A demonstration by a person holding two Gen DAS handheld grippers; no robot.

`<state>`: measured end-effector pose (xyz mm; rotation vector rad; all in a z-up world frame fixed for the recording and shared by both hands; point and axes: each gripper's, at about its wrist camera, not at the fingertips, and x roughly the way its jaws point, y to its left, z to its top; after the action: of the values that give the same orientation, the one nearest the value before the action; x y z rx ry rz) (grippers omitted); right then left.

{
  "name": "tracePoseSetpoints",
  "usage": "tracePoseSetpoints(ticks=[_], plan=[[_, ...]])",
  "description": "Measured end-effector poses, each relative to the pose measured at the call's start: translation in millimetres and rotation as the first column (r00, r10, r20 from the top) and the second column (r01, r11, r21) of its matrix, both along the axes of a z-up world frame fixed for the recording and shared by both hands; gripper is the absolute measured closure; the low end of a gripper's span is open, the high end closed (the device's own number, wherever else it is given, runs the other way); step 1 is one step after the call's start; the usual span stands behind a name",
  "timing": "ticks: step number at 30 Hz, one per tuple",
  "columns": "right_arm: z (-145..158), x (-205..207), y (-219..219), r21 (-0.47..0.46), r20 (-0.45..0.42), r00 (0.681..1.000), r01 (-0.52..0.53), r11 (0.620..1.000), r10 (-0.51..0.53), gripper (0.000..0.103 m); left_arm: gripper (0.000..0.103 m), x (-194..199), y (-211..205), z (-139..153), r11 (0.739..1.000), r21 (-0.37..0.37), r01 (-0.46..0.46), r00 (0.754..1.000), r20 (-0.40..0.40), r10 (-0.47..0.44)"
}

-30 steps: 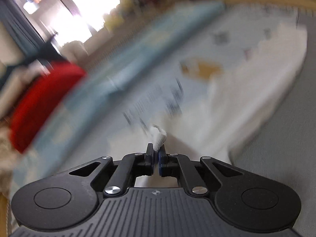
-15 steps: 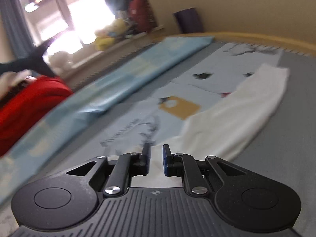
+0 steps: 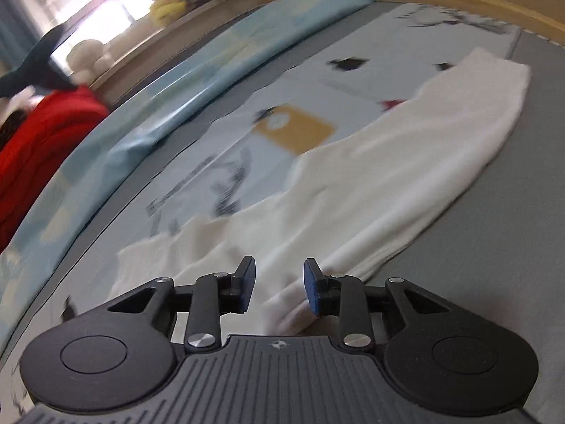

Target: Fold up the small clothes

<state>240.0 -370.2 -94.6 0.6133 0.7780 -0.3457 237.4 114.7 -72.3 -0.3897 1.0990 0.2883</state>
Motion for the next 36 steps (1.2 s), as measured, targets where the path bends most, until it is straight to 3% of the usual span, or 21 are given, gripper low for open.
tracePoseSetpoints(ticks=[3,7,16,20,25,27,32,36], plan=[[-1.4,-6.6,-38.4,0.007,0.001,0.997,0.079,0.997,-0.079,0.072,0.072,2.9,-16.5,10.7,0.998,0.033,0.047,0.998,0.036,-0.048],[-1.4,-16.0,-90.5,-0.008,0.023,0.986,0.165,0.986,-0.165,0.071,0.071,5.6,-35.2,5.6,0.993,0.039,0.109,0.994,0.025,-0.11],[-33.8,-30.1,-204.2,0.028,0.024,0.932,0.361,0.932,-0.361,0.07,0.071,8.0,-40.9,-0.4,0.992,0.043,0.121,0.993,0.009,-0.121],[-51.1,-27.5,-230.3,0.075,0.041,0.915,0.397,0.915,-0.4,0.07,0.071,11.1,-47.1,-3.9,0.989,0.041,0.143,0.99,0.001,-0.143],[-54.2,-25.7,-237.4,0.093,0.071,0.901,0.422,0.902,-0.428,0.071,0.071,11.4,-45.5,-4.8,0.989,0.04,0.139,0.99,-0.002,-0.139],[-50.3,-22.6,-231.2,0.053,0.075,0.906,0.414,0.909,-0.417,0.1,0.071,10.6,-43.2,-2.9,0.99,0.04,0.135,0.991,0.002,-0.136],[-17.9,-9.1,-196.2,-0.136,0.126,0.912,0.405,0.904,-0.39,0.1,0.071,6.4,-35.1,4.8,0.992,0.035,0.122,0.992,0.019,-0.123],[21.3,12.4,-111.8,-0.319,0.162,0.964,0.253,0.913,-0.21,0.1,0.071,1.8,-25.4,11.9,0.995,0.023,0.095,0.995,0.036,-0.096]])
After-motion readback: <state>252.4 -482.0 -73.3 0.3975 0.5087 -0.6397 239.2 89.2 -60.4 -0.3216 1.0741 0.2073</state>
